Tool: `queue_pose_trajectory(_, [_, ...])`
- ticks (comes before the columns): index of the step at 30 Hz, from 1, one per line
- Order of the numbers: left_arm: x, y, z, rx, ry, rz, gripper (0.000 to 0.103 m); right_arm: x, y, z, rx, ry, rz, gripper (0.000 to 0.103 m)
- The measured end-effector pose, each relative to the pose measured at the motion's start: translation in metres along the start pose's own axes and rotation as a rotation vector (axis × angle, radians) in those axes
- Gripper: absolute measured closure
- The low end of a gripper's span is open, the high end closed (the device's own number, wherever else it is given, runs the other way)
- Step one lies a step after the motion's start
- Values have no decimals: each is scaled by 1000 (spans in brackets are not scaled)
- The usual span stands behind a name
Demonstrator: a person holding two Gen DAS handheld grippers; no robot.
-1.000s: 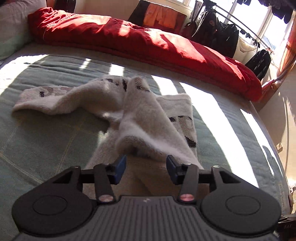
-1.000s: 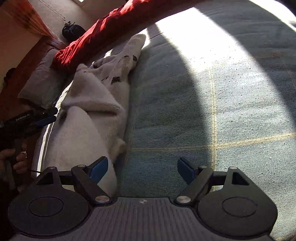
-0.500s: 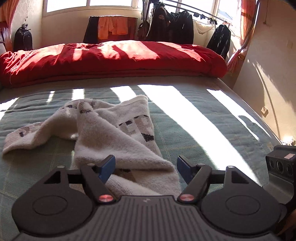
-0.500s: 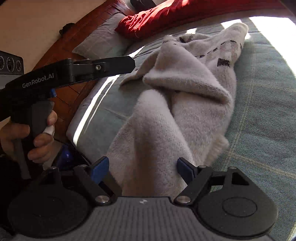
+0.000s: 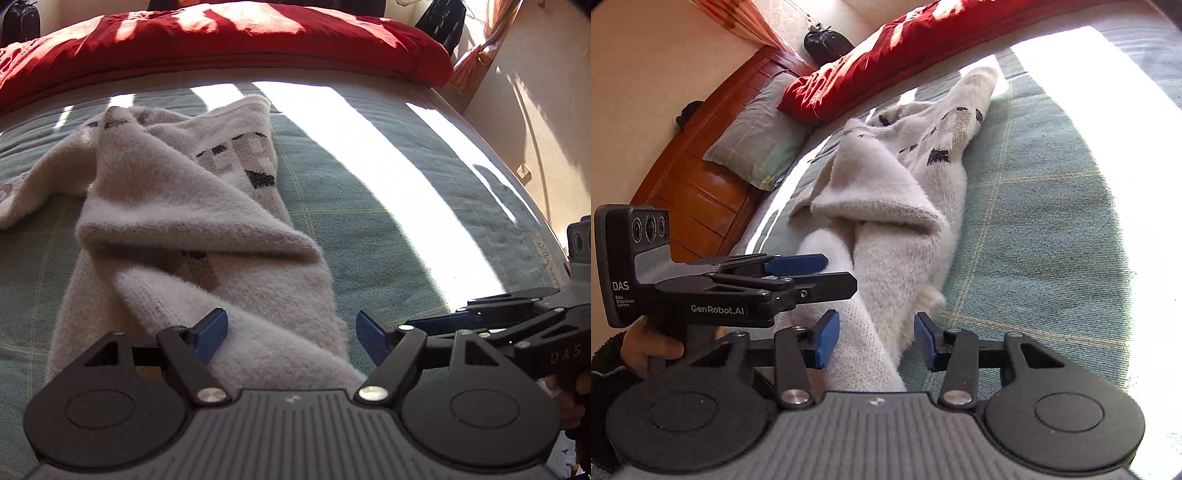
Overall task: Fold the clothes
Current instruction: 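Grasp the sweater sleeve with the right gripper and lift it across the body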
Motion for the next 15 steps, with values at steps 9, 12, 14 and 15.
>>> queue_pose_trajectory(9, [-24, -12, 4, -33, 27, 8, 26, 64, -4, 26, 113, 31, -42, 58])
queue_pose_trajectory(12, [-30, -14, 6, -32, 35, 14, 26, 78, -2, 26, 126, 37, -23, 55])
queue_pose_trajectory(14, [-34, -15, 7, -15, 49, 14, 26, 80, 3, 19, 98, 41, 13, 58])
queue_pose_trajectory(15, [-36, -14, 7, -6, 55, 20, 26, 81, 5, 16, 84, 42, 25, 61])
Point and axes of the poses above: each gripper's, at about its wrist camera, not at the fingertips, and x roughly the way its jaws point, z to its right, y to its top, the point moved 2 cm from there along x, roughly the way its jaws point, and after that the axes turned 14 degrees about z, right-handed, at the moved point
